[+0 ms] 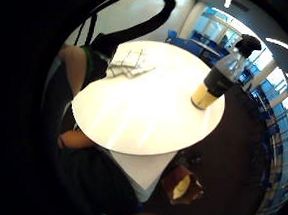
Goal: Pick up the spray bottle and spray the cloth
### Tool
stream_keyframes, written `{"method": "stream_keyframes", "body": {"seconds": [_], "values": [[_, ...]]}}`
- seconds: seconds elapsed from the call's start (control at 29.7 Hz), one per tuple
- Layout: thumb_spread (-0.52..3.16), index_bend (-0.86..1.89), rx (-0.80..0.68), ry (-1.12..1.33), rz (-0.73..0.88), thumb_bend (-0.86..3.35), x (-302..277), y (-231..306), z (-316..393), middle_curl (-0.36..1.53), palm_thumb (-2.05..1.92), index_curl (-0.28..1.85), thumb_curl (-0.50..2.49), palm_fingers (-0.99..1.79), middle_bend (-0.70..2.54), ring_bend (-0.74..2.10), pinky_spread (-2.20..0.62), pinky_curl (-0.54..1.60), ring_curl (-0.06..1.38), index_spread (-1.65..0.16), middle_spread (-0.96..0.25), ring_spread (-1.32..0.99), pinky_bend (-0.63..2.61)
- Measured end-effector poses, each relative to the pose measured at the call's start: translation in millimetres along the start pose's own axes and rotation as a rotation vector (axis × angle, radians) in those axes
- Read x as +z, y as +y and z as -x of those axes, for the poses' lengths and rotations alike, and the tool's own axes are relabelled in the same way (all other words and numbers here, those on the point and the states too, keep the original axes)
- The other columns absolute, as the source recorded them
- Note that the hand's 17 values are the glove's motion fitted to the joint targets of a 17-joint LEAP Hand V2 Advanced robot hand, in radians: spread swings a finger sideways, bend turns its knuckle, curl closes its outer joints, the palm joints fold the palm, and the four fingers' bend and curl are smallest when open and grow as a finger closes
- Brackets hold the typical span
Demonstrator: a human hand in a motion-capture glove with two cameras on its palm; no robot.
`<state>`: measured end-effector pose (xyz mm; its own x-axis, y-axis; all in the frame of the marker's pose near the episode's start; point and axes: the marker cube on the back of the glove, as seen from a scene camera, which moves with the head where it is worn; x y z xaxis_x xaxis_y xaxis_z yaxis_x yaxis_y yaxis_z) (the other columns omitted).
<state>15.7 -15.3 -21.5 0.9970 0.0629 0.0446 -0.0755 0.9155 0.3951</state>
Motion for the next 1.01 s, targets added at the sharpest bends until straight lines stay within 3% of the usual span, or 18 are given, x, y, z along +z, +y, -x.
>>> {"method": "stream_keyframes", "body": {"seconds": [0.2,0.4,0.71,0.91,1.01], "values": [[1.19,0.16,0.132,-0.14,-0.188,0.16,-3.5,-8.5,-14.5,0.37,0.62,0.31,0.25,1.17,0.34,0.44,0.04,0.26,0.35,-0.33,-0.12,-0.16,0.18],[1.19,0.14,0.313,-0.162,-0.174,0.13,4.3,-25.0,-51.7,0.37,0.64,0.32,0.28,1.05,0.29,0.42,0.04,0.29,0.36,-0.33,-0.1,-0.16,0.2],[1.18,0.13,0.621,-0.156,-0.335,0.11,21.2,-62.8,-113.7,0.38,0.71,0.31,0.32,1.03,0.26,0.38,0.04,0.3,0.37,-0.33,-0.09,-0.15,0.18],[1.15,0.09,0.739,-0.169,-0.404,0.08,32.8,-90.9,-146.1,0.39,0.74,0.29,0.34,0.97,0.24,0.4,0.03,0.32,0.38,-0.32,-0.08,-0.15,0.21],[1.14,0.14,0.766,-0.274,-0.423,0.08,36.5,-103.0,-158.7,0.36,0.76,0.31,0.36,0.8,0.13,0.37,0.04,0.35,0.38,-0.32,-0.06,-0.13,0.25]]}}
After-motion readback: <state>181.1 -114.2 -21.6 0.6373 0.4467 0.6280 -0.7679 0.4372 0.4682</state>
